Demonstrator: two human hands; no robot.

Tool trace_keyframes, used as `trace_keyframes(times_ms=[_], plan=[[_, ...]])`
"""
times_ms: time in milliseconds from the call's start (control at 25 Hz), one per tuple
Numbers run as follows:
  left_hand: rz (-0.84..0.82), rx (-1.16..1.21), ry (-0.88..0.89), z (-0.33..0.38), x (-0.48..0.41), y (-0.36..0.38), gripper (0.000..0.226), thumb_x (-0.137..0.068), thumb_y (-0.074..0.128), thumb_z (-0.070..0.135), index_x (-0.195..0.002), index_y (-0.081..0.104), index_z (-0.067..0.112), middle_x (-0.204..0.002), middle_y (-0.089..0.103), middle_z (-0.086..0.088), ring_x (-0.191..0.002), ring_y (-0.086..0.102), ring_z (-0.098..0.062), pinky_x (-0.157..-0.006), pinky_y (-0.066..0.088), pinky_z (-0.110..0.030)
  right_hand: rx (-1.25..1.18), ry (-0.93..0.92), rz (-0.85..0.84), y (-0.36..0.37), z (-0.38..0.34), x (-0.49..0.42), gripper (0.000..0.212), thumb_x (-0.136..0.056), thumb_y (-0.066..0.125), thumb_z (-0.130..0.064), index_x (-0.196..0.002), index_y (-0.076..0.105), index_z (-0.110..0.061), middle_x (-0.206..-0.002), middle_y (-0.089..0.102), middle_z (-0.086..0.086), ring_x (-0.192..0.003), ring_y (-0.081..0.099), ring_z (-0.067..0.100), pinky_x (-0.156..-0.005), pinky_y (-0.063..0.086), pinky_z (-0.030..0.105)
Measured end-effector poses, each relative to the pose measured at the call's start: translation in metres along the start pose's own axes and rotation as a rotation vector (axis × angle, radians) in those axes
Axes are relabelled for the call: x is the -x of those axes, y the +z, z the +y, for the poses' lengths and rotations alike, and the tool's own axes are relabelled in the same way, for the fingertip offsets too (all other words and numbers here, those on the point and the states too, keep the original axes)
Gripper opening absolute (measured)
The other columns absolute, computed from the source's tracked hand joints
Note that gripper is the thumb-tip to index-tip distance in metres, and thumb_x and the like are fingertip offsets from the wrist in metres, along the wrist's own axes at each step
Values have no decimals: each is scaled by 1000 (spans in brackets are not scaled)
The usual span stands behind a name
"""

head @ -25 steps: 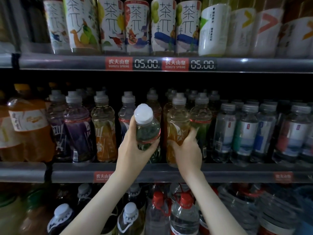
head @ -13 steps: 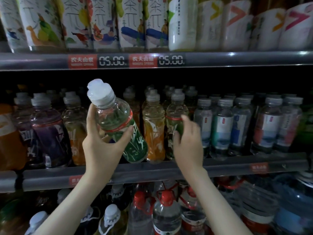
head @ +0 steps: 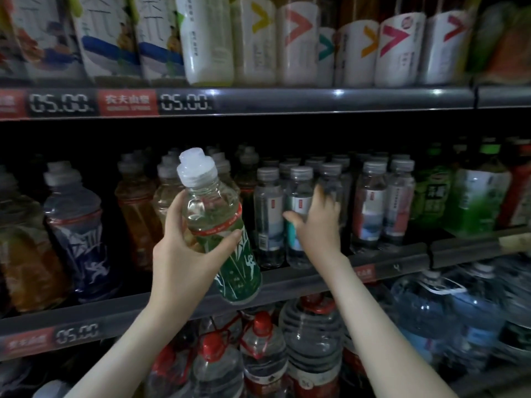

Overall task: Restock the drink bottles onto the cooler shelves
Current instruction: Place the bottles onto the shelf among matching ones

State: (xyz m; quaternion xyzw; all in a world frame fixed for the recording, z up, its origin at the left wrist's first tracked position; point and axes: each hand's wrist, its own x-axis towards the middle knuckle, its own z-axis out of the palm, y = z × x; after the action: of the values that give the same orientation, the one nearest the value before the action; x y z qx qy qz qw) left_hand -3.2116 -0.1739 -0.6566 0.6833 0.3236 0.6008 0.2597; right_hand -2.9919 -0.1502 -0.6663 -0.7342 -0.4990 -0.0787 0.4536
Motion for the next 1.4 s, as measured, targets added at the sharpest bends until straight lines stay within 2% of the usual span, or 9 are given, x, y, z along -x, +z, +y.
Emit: trace_keyframes(times_ms=[120, 200, 320, 600, 720, 880, 1120, 1280, 1400], plan=[[-96, -10, 0, 5, 2, 24, 84, -63, 79, 44, -129, 27, 53, -115, 57, 29, -102, 57, 10, -80, 47, -11, -246, -58, -4, -25, 4, 14, 75, -88, 58, -49, -149, 26, -17, -132, 38, 3, -120, 36, 17, -97, 33, 25], [-160, -3, 1, 7, 1, 43, 83, -65, 81, 40, -126, 26, 55, -105, 49, 42, -97, 49, 25, -76, 44, -3, -591, -55, -239, -46, 6, 29, 70, -81, 57, -57, -142, 39, -28, -116, 56, -9, -109, 53, 6, -93, 43, 24], [-256, 21, -32, 11, -1, 69, 84, -68, 81, 33, -133, 30, 44, -98, 46, 42, -87, 44, 33, -69, 39, 4, -480, -107, -597, -59, 13, 49, 69, -70, 71, -62, -131, 48, -39, -121, 60, -21, -115, 54, -1, -96, 46, 26], [-495, -123, -31, 18, -6, 65, 83, -71, 66, 58, -140, 21, 45, -97, 49, 35, -81, 49, 27, -68, 43, 0, -510, -27, -407, -54, 16, 67, 49, -65, 84, -37, -105, 58, -41, -98, 67, -27, -91, 62, -10, -72, 48, 12], [-363, -285, 42, 5, -6, 26, 58, -82, 40, 60, -134, 41, 34, -87, 57, 26, -74, 57, 10, -64, 44, -5, -556, -21, -357, -38, -7, 70, 53, -60, 84, -43, -106, 59, -36, -94, 69, -21, -86, 63, -9, -71, 48, 11], [-12, -520, 87, -40, 0, -50, 29, -95, 50, 30, -123, 55, 26, -92, 63, 12, -73, 61, -3, -63, 49, -21, -641, -2, -385, -12, -43, 73, 49, -65, 83, -39, -108, 60, -29, -93, 71, -19, -85, 66, -4, -79, 52, 24], [238, -771, 26, -100, -7, -146, 53, -89, 62, 16, -138, 42, 12, -118, 51, -13, -105, 51, -28, -76, 42, -30, -730, -32, -339, 30, -92, 93, 42, -69, 83, -28, -104, 60, -28, -92, 70, -20, -86, 65, -3, -75, 49, 22], [235, -903, 72, -128, -12, -179, 63, -82, 70, 11, -139, 43, 9, -123, 48, -24, -109, 47, -43, -82, 47, -51, -774, -41, -281, 51, -120, 106, 42, -68, 82, -27, -104, 60, -27, -92, 70, -20, -86, 65, -3, -74, 48, 19], [162, -773, 131, -133, -12, -186, 58, -85, 67, 12, -137, 44, 4, -117, 55, -18, -105, 54, -36, -84, 51, -49, -754, -69, -262, 66, -140, 113, 41, -69, 82, -28, -103, 60, -28, -92, 70, -19, -86, 65, -4, -74, 48, 17]])
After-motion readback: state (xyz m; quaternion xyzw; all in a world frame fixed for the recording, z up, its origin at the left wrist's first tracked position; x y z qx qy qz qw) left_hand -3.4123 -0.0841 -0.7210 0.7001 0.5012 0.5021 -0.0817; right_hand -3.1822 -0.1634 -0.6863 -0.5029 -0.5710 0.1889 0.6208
